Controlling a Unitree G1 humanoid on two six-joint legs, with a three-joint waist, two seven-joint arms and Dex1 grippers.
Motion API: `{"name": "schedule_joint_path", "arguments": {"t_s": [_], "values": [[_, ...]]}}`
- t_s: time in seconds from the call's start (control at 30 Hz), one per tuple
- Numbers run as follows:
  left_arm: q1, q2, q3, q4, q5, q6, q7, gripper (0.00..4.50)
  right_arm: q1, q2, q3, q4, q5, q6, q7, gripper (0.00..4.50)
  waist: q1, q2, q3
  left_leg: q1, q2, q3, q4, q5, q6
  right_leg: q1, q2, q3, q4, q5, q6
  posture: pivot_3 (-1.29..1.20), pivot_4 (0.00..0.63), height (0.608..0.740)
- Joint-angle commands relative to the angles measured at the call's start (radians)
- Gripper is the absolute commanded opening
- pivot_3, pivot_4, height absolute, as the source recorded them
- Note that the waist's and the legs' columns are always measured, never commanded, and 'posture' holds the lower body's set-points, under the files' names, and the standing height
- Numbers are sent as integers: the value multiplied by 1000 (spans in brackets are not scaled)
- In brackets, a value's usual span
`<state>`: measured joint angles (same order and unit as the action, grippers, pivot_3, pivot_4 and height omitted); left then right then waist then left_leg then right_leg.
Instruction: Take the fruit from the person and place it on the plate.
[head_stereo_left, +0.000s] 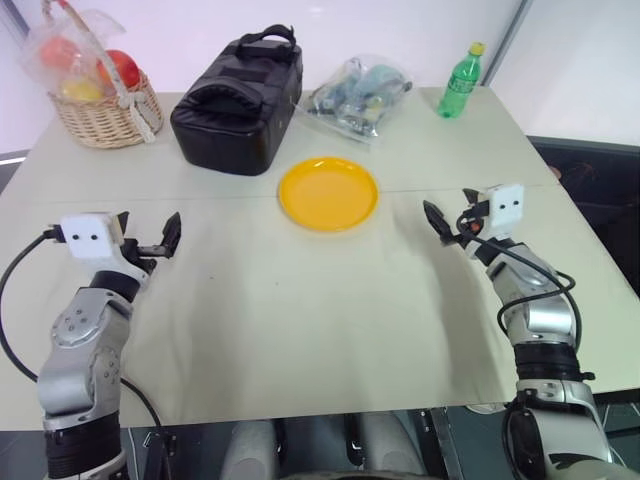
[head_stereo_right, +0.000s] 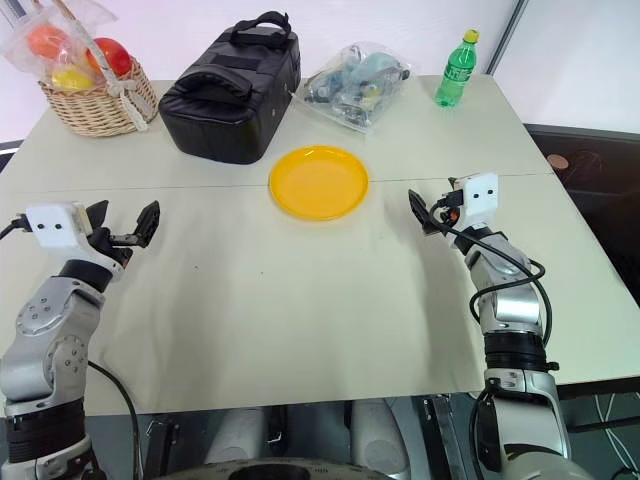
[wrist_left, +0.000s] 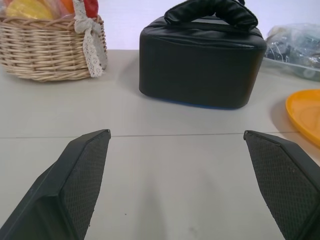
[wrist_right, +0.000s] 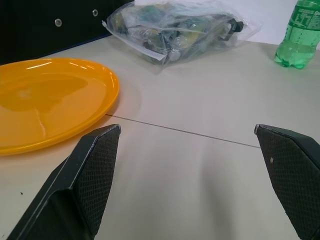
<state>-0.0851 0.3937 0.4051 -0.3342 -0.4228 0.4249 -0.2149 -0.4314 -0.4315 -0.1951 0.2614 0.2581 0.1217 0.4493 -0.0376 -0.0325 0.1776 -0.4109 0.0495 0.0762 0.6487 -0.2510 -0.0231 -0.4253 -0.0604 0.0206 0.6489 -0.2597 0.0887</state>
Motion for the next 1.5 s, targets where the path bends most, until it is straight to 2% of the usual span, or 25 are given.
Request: {"name": "schedule_joint_path", "arguments": {"t_s": [0.03, 1.0, 1.07, 1.13, 1.27, 1.4, 1.5], "values": [[-11, 9, 0, -17, 5, -14, -4, 4500, -12, -2, -22, -23, 8, -17, -6, 4383, 0, 0, 0, 0, 0, 0, 0, 0, 0, 0, 0, 0, 0, 0, 0, 0, 150, 740], [-34, 31, 3, -2, 4, -11, -15, 4500, -18, 9, -13, -15, 3, -20, -12, 4383, 0, 0, 0, 0, 0, 0, 0, 0, 0, 0, 0, 0, 0, 0, 0, 0, 150, 740], [-36, 34, 4, 3, 5, -12, -17, 4500, -13, -5, -1, -37, 8, -8, 23, 4383, 0, 0, 0, 0, 0, 0, 0, 0, 0, 0, 0, 0, 0, 0, 0, 0, 150, 740], [-38, 39, 5, 6, 4, -10, -24, 4500, 8, -40, 21, -133, 71, 68, 131, 4383, 0, 0, 0, 0, 0, 0, 0, 0, 0, 0, 0, 0, 0, 0, 0, 0, 150, 740], [-41, 64, 6, 15, -6, 0, -57, 4500, 55, -171, 32, -416, 322, 353, 350, 4383, 4, 0, 0, 0, 0, 0, 0, 0, 0, 0, 0, 0, 0, 0, 0, 0, 150, 740], [-60, 114, 1, 22, -41, 26, -130, 4500, 29, -253, 30, -573, 464, 536, 382, 4383, 5, -1, -1, 1, 1, -1, 0, 0, 0, 1, 0, -1, 0, 0, 0, 0, 150, 740], [-91, 162, -7, 19, -80, 71, -193, 4500, -9, -254, 38, -619, 488, 578, 356, 4383, 6, -1, -1, 1, 1, -1, 0, 0, 0, 1, 0, -1, 0, 0, 0, 0, 150, 740]]}}
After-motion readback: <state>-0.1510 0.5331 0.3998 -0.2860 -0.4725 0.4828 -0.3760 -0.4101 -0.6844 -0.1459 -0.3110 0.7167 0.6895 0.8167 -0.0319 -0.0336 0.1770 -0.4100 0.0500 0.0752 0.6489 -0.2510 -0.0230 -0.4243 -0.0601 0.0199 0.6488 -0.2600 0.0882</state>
